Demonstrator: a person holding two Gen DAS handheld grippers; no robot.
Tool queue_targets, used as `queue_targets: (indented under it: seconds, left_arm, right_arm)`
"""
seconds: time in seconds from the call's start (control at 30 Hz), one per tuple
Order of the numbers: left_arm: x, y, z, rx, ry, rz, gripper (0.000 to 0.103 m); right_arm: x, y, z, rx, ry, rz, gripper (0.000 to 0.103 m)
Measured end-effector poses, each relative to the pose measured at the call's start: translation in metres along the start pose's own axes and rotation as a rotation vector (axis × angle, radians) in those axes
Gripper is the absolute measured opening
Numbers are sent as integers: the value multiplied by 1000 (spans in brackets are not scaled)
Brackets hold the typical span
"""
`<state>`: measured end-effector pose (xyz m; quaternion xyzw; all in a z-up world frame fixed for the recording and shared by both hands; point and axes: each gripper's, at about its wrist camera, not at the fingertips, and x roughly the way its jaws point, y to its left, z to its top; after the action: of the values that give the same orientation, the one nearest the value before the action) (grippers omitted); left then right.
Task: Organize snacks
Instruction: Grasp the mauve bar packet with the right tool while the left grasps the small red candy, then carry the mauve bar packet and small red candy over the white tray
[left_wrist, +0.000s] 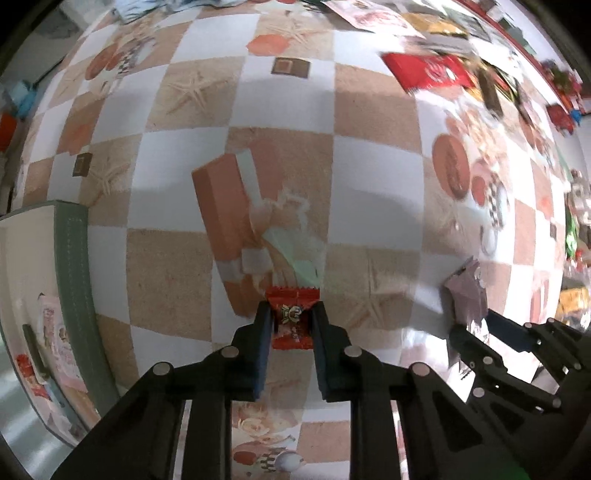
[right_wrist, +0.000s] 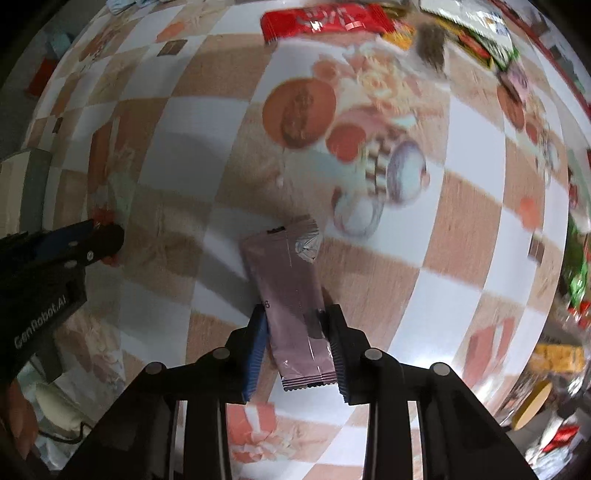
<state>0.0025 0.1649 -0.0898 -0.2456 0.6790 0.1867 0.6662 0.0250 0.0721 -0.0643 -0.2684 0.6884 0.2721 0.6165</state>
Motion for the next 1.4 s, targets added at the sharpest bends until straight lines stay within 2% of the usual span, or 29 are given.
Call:
queue_targets:
  seconds: [0.13, 0.3, 0.47, 0.63, 0.83, 1.0, 1.07, 1.1, 1.13, 1.2, 1.3, 1.4]
  left_arm:
    - [2, 6, -18, 36, 6, 1, 23]
    - [4, 10, -37, 103, 27, 17, 23]
    - [4, 8, -59, 169, 60, -1, 23]
    - [-5, 0, -70, 226, 44, 1, 23]
    - [-22, -9, -87, 285, 20, -2, 23]
    - [-35, -7, -91, 279, -2, -39, 23]
    - [-47, 11, -111, 273, -14, -54, 23]
    - [-51, 15, -110, 269, -22, -57, 23]
    - [-57, 31, -113, 267, -28, -57, 23]
    - [-63, 38, -113, 256, -37, -54, 23]
    - [-85, 46, -135, 245, -46, -49, 23]
    - [-86, 55, -145, 236, -56, -46, 23]
  right_arm:
    - [6, -1, -22, 67, 21, 54, 34]
    - [12, 2, -51, 129, 46, 92, 34]
    - [18, 2, -76, 211, 65, 116, 34]
    - [15, -1, -99, 278, 86, 142, 34]
    - [8, 5, -108, 303, 90, 142, 34]
    - [1, -10, -102, 315, 71, 144, 34]
    - [-1, -22, -105, 321, 59, 146, 34]
    - [-3, -22, -106, 322, 53, 146, 34]
    - [-4, -28, -110, 324, 49, 148, 34]
    - [-7, -29, -113, 331, 40, 152, 34]
    - [-25, -30, -121, 334, 32, 161, 34]
    - [-32, -26, -125, 322, 28, 162, 34]
